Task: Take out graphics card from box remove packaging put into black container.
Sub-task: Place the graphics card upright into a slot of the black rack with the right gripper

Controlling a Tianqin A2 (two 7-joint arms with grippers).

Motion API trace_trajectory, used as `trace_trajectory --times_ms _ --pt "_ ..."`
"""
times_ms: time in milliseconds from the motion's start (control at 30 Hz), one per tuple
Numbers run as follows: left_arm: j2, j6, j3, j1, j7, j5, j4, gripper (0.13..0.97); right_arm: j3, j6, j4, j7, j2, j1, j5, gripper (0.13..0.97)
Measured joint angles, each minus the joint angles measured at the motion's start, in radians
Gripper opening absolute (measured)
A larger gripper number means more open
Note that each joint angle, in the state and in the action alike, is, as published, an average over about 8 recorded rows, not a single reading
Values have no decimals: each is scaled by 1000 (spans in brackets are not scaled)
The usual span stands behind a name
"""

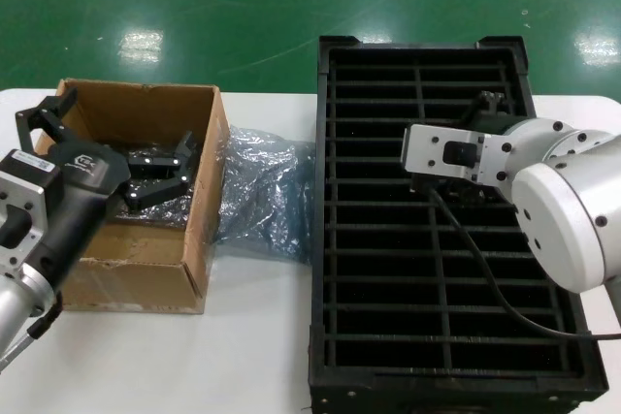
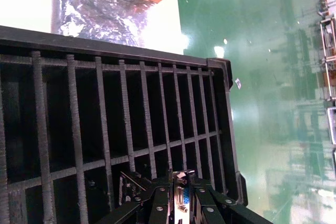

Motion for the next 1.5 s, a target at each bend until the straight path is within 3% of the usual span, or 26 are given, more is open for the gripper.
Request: trace_trajectory --times_ms 467,1033,1267,1500 --pt "22 25 -14 -9 -5 32 18 966 -59 -71 -17 -90 21 49 97 179" --pt "33 18 -4 -20 -4 52 23 966 -88 -157 -2 -113 96 119 188 179" --pt "27 -9 24 -36 8 37 25 966 -96 -105 -66 -137 111 144 234 179" --pt "5 -68 72 -59 42 -18 29 966 -99 -12 -179 -181 114 176 302 179"
